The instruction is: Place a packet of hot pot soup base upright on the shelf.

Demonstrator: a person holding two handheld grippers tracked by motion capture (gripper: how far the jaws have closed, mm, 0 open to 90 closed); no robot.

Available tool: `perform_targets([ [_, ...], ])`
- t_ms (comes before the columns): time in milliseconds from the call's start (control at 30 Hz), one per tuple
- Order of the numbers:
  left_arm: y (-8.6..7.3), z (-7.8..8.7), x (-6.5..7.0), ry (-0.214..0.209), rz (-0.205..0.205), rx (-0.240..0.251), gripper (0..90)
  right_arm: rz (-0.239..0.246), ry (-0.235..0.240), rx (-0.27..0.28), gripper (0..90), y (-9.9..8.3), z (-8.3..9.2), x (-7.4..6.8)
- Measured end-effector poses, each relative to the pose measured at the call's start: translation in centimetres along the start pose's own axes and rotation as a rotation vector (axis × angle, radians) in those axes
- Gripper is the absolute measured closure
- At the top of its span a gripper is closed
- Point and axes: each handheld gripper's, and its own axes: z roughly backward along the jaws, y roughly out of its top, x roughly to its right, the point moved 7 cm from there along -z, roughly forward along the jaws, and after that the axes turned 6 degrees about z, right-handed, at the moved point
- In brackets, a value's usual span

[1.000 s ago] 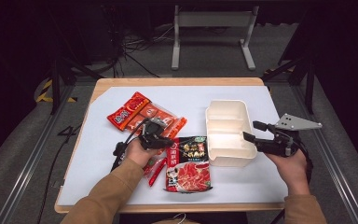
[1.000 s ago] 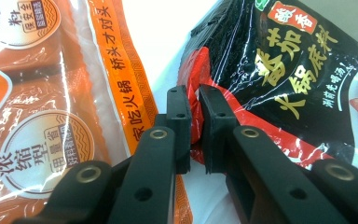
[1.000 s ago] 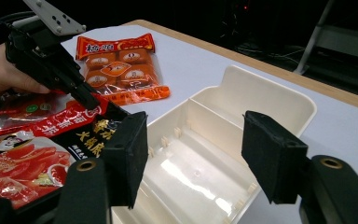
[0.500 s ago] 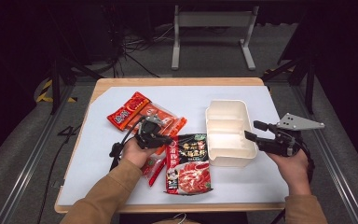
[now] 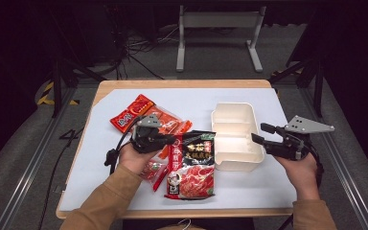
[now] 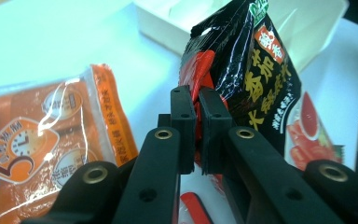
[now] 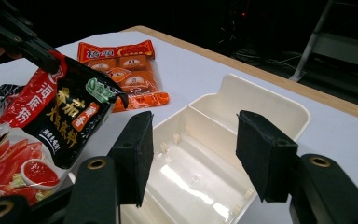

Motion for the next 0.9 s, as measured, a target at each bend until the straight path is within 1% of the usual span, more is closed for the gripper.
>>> perform_targets([
  [33,0.1,0.2,0.1,-0.001,-0.008,0.006,86.8,0.001,-0.001,0.0,45.9,0.0,0.0,0.0],
  [67,0.3,0.5,0.4,-0.005,-0.009,0.022,86.8,0.002,0.0,0.0,46.0,0.0,0.0,0.0],
  [200,1.1,1.5,1.4,-0.001,-0.049,0.065,87.0,0.001,0.002,0.001,47.6,0.2,0.2,-0.1],
  [233,1.1,1.5,1.4,-0.001,-0.049,0.065,87.0,0.002,0.003,0.001,48.3,0.2,0.2,-0.1],
  [267,1.3,1.8,1.7,-0.001,-0.066,0.065,87.0,0.003,0.004,0.001,48.8,0.2,0.3,-0.2],
  [300,1.6,2.2,2.1,0.009,-0.091,0.072,87.0,0.0,0.007,0.001,49.1,0.2,0.3,-0.2],
  [433,2.1,3.0,3.2,0.023,-0.13,0.093,87.0,-0.001,0.012,0.004,49.4,0.4,0.3,-0.3],
  [500,2.1,3.1,3.4,0.028,-0.137,0.098,87.0,0.001,0.014,0.004,49.4,0.4,0.3,-0.3],
  [533,2.2,3.3,3.7,0.031,-0.146,0.106,87.0,0.001,0.014,0.004,49.4,0.4,0.3,-0.3],
  [600,2.4,3.7,4.2,0.043,-0.168,0.115,86.9,0.001,0.019,0.004,50.6,0.5,0.3,-0.5],
  [667,2.6,4.0,4.6,0.062,-0.192,0.122,86.9,0.001,0.035,0.001,51.1,0.5,0.3,-0.7],
  [700,2.6,4.2,4.7,0.075,-0.208,0.127,86.9,0.005,0.041,-0.003,51.1,0.5,0.2,-0.8],
  [733,2.7,4.3,4.9,0.079,-0.215,0.13,86.8,0.009,0.043,-0.005,51.1,0.5,0.1,-0.9],
  [800,2.8,4.6,5.2,0.101,-0.239,0.143,86.8,0.015,0.05,-0.006,51.1,0.6,0.0,-1.0],
  [900,2.9,5.0,5.3,0.112,-0.245,0.156,86.8,0.023,0.062,-0.003,51.1,0.8,-0.1,-1.3],
])
